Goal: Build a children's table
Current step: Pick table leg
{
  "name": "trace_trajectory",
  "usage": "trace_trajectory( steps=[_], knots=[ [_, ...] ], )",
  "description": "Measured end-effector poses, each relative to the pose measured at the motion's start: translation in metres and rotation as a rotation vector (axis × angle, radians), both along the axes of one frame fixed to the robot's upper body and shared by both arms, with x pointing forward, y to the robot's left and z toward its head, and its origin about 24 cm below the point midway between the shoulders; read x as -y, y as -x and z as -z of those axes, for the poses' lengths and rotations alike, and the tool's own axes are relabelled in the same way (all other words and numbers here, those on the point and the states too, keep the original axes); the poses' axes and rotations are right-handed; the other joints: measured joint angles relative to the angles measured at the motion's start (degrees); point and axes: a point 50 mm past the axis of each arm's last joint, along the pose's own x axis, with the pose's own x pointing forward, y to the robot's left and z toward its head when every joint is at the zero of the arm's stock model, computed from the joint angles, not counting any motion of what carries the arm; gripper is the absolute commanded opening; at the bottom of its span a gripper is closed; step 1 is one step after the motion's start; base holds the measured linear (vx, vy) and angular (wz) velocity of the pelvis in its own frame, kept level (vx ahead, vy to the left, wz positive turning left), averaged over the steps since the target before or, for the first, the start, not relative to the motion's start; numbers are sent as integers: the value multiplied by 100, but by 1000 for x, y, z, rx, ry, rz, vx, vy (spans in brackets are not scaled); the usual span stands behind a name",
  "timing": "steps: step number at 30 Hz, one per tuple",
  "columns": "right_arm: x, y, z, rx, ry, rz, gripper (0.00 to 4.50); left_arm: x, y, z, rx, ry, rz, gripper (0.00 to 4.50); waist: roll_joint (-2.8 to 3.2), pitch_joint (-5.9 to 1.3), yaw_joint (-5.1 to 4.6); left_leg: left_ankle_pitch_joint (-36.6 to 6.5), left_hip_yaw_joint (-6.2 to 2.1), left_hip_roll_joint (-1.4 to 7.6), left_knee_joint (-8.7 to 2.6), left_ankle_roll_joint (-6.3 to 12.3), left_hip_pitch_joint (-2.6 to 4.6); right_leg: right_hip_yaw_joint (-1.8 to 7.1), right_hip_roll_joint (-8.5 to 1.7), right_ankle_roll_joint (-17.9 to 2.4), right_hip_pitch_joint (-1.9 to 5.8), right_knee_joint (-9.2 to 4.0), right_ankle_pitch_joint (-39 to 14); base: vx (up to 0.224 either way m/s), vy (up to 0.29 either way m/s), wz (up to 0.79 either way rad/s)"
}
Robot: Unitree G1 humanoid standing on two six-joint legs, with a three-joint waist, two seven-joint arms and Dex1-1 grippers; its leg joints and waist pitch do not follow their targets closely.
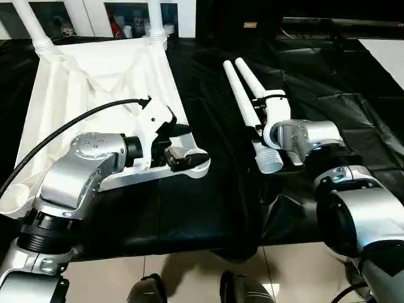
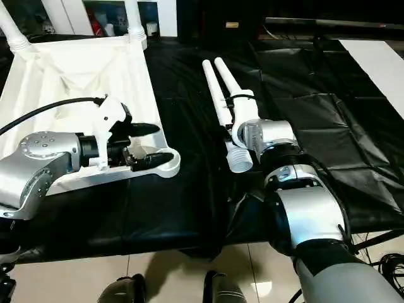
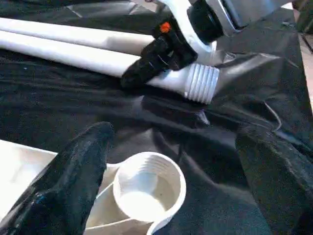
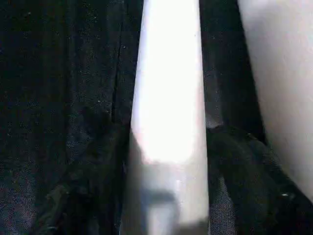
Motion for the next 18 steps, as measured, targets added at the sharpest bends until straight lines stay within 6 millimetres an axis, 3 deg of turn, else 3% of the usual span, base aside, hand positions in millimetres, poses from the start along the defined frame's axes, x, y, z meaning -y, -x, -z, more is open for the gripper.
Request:
trace_trajectory(
  steps=[9, 18],
  knots=[
    [0, -1, 1, 4, -19, 14, 200, 1, -5, 1, 2, -10, -95, 450, -6, -4, 5, 0, -1, 0, 5, 0, 0, -1, 0, -1, 1, 3, 1, 0, 0, 0],
    [-4, -1, 0, 34, -91, 10, 181, 11, -17, -9, 84, 113, -188, 450, -8, -6, 3, 0, -2, 1, 20, 1, -5, 0, -1, -5, 2, 7, 4, 0, 0, 0]
  ],
)
